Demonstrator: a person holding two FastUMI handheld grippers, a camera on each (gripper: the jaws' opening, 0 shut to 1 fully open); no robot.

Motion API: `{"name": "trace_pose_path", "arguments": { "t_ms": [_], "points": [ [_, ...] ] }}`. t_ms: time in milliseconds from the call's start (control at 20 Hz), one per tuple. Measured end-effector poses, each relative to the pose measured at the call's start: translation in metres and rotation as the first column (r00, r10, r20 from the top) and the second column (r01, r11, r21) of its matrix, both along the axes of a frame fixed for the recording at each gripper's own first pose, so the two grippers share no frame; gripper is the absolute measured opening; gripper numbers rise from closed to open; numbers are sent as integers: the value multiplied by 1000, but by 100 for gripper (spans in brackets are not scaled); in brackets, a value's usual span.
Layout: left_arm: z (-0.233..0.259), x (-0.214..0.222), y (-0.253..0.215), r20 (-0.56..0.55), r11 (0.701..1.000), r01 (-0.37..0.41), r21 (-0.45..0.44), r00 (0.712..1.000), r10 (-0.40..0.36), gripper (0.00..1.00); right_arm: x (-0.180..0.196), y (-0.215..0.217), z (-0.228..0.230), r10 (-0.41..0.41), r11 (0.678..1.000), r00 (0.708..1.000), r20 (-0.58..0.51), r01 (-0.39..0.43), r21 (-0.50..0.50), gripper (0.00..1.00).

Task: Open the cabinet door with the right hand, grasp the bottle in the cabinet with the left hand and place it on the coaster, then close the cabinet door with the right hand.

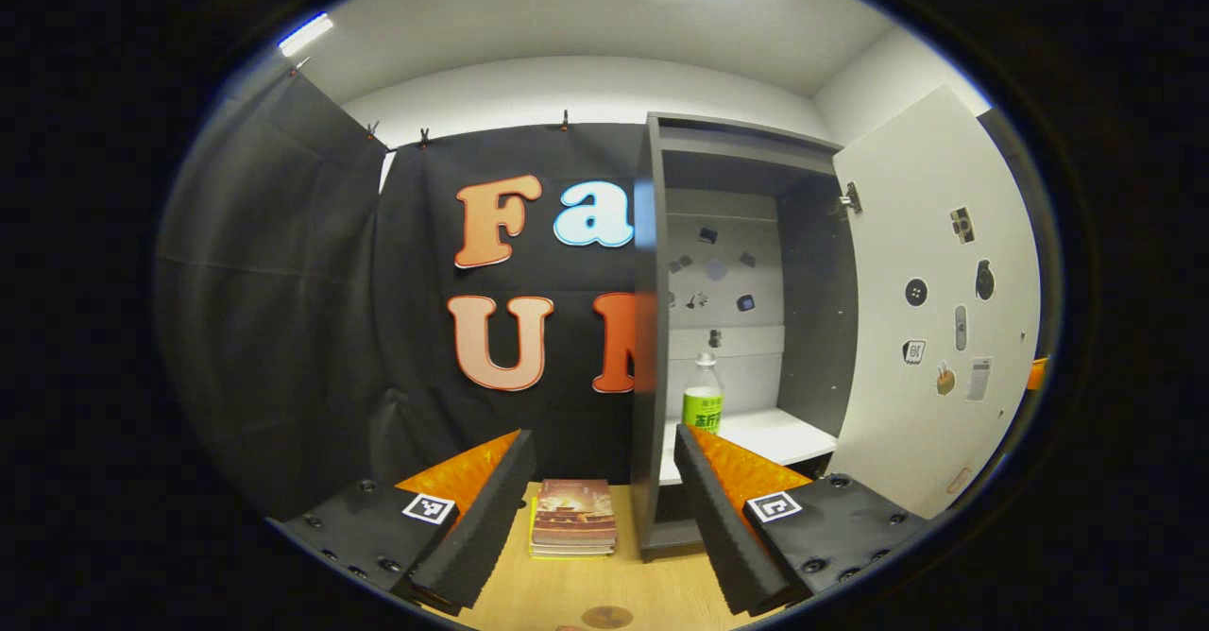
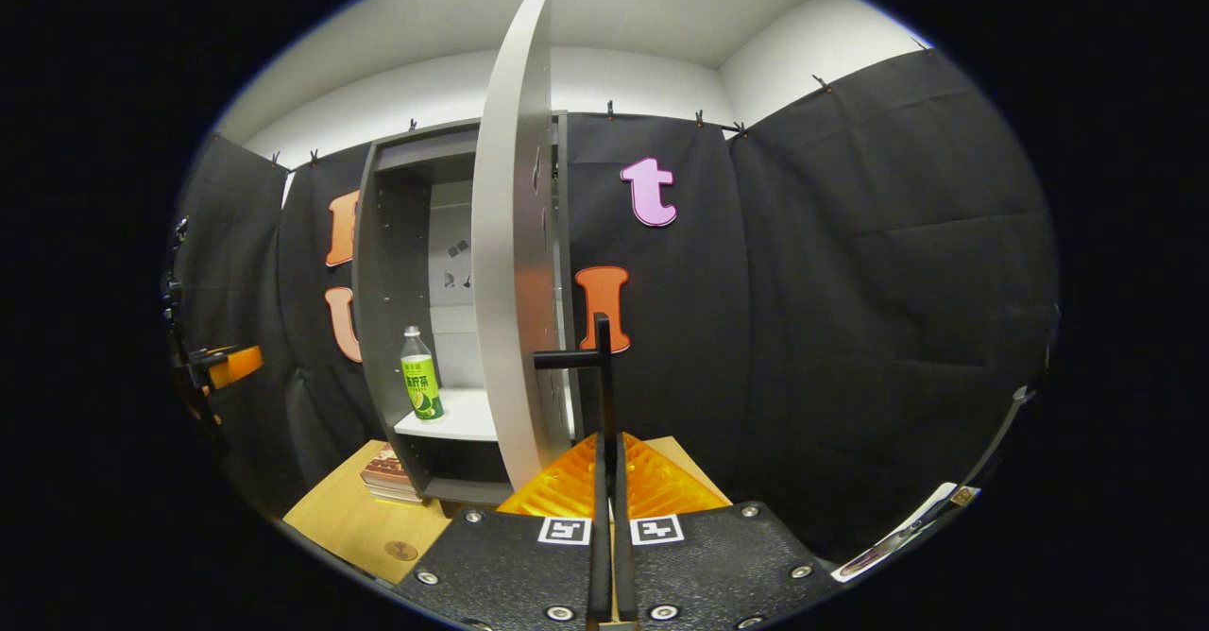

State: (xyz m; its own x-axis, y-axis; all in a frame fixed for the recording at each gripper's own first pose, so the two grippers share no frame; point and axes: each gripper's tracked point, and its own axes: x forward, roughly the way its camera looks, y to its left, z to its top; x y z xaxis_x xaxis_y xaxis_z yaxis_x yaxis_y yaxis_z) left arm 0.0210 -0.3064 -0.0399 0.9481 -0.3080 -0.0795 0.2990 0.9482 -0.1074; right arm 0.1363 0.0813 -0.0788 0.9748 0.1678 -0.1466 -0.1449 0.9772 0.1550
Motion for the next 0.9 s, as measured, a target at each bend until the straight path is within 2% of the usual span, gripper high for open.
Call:
{"name": "trace_pose_path", "arguments": {
  "t_ms": [150,300,350,450,500,550,700,750,850,900],
  "points": [
    [-5,8,-37,-4,999,38,-14,999,-38,96,-8,-9,3,12,998,1000,4,-12,57,3],
    [-9,22,-78,-6,995,89,-39,996,-89,94,-7,-42,0,-70,997,997,18,70,29,3],
    [-11,26,-92,-11,993,105,-48,994,-106,99,-8,-52,0,-94,995,995,23,93,17,3],
    [-19,38,-117,-23,989,135,-65,990,-137,99,-8,-70,1,-134,991,991,28,134,0,4],
    [-23,45,-131,-29,987,144,-68,989,-146,94,-7,-78,2,-154,988,988,30,155,-11,9],
    [-27,54,-142,-36,986,147,-71,988,-150,96,-5,-85,-1,-171,985,985,33,171,-21,14],
    [-41,80,-167,-55,986,149,-73,987,-153,94,0,-105,-3,-215,976,976,34,216,-36,38],
    [-46,89,-173,-60,988,142,-64,988,-145,97,2,-113,-4,-231,972,972,33,232,-38,46],
    [-57,111,-185,-66,990,129,-50,989,-132,100,7,-127,-6,-257,965,966,29,258,-40,71],
    [-64,122,-191,-72,992,122,-43,990,-125,94,8,-132,-7,-268,962,963,26,269,-42,80]
  ]
}}
